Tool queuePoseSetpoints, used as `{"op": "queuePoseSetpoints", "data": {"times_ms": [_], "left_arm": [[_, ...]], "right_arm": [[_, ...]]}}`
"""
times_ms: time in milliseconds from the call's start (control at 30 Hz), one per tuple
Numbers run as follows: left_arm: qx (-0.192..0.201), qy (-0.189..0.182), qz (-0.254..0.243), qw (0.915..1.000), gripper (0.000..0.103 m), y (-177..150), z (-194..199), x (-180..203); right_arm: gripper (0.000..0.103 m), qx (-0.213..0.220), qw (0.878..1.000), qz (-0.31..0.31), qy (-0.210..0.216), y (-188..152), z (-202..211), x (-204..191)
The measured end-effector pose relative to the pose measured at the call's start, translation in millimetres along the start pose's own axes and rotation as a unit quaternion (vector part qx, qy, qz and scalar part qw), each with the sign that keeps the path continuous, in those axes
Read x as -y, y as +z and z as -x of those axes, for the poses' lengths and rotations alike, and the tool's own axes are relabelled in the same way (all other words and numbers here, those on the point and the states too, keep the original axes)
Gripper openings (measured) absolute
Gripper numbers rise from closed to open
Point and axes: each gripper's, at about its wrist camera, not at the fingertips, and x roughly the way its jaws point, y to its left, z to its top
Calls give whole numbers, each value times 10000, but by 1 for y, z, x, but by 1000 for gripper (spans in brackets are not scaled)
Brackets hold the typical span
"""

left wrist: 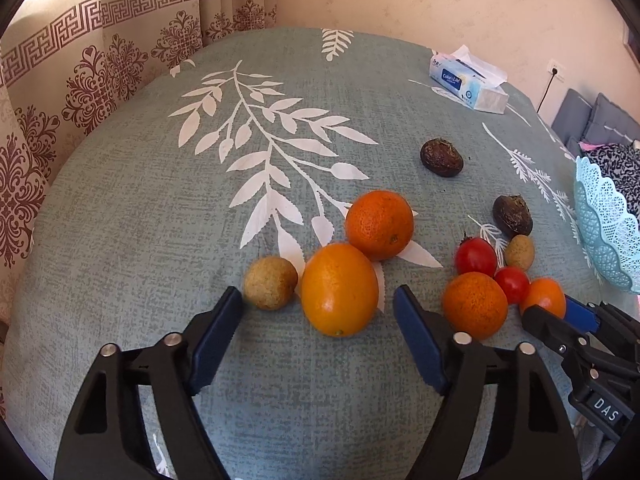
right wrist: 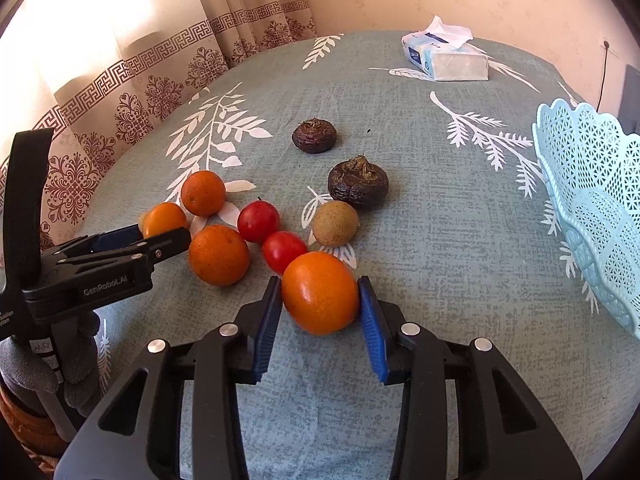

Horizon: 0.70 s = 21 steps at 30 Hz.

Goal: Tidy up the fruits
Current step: 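Close the right gripper on an orange while the left gripper grasps another orange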

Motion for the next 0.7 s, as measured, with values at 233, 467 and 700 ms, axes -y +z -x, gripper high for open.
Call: {"op": "queuePoseSetpoints", "data": {"times_ms": [233,467,700], "left_arm": [[100,-67,9,9999,60,-2,5,-2],[313,-100,-88,9994,35,-1,22,6],[424,-29,-54,9991,39,3,30,10]], "right_arm": [[39,129,9999,-15,48,1,10,-1],[39,450,9989,-152,26,9,33,7],[39,852,9955,-379,-176,15,62,25]]}}
